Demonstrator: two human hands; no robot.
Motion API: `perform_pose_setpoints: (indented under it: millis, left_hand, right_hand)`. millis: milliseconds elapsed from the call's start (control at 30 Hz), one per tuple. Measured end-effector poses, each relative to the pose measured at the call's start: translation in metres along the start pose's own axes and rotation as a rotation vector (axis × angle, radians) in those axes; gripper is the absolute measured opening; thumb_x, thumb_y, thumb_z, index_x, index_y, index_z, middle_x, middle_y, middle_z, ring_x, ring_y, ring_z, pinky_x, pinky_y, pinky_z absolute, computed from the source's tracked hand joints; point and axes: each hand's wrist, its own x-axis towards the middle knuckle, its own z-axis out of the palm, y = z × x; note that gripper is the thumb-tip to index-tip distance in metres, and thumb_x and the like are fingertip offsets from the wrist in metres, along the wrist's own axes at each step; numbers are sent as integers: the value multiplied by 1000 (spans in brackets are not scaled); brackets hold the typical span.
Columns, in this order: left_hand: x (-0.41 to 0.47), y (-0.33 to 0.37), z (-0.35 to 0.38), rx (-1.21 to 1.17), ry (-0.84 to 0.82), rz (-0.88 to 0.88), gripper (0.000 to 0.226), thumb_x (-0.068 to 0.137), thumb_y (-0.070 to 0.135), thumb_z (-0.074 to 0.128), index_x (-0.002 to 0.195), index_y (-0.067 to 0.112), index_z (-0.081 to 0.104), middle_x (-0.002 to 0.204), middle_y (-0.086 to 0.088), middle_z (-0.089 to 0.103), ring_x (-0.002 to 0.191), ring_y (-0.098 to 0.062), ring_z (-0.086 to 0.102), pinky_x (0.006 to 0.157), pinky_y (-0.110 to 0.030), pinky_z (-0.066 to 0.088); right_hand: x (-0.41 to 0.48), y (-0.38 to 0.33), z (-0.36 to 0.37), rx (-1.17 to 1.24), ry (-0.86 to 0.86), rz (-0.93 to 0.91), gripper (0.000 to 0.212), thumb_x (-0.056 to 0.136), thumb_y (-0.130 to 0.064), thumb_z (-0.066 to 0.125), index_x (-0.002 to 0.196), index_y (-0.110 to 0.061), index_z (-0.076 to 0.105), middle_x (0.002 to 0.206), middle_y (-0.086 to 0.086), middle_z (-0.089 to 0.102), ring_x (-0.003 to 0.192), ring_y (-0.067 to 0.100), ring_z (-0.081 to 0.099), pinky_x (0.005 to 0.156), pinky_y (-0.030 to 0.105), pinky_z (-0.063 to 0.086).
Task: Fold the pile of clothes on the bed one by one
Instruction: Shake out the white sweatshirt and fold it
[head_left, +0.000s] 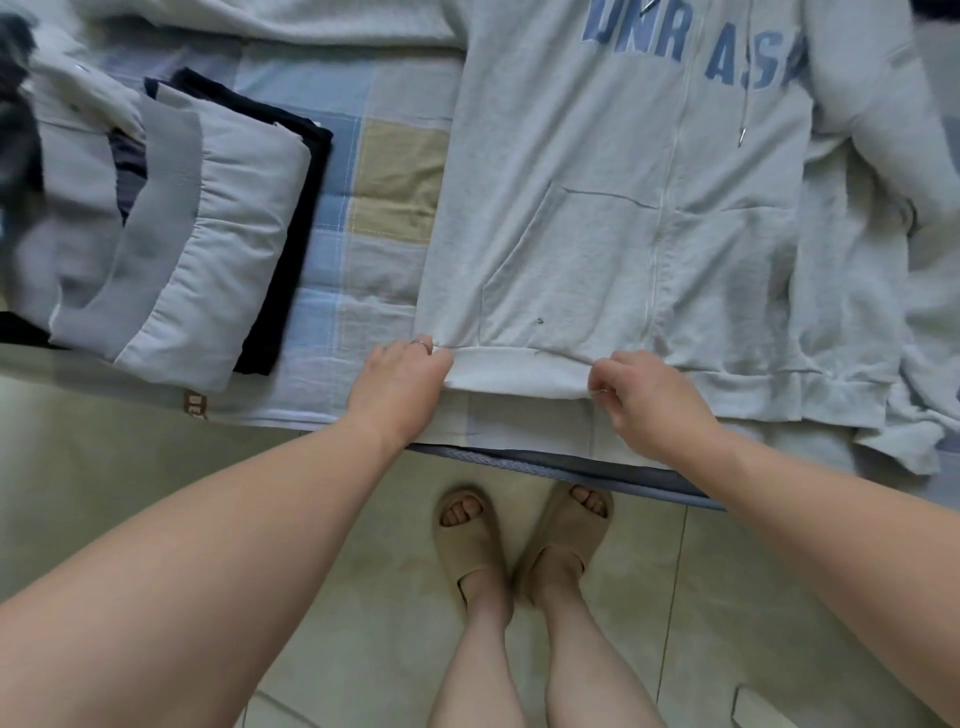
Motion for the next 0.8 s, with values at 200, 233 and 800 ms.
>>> perform_pose_setpoints:
  millis: [200,233,800]
  left_hand:
    - [-5,21,-15,95,-142,-20,32,89,7,49,116,21,60,124,-4,57,118,-30,51,92,-40,37]
    - [-4,29,-19,71,-133,-27,30,90,11,49,116,21,60,125,-4,57,116,-29,52,92,-40,38]
    - [109,345,-23,-113,-146,263,61,90,43,65,142,27,37,154,-2,35,134,-29,38,102,-40,35]
  right_hand:
    - [-6,6,-15,178,-159,182,28,99,-19,54,126,-19,60,126,-4,62,118,20,55,96,39,48]
    - [-11,15,-21,211,-153,209,31,98,-20,55,129,-20,59,128,-5,61,121,19,54,98,37,46]
    - [-68,302,-81,332,33,868,98,88,-50,68,159,-25,5,166,3,2,150,32,12,115,58,24]
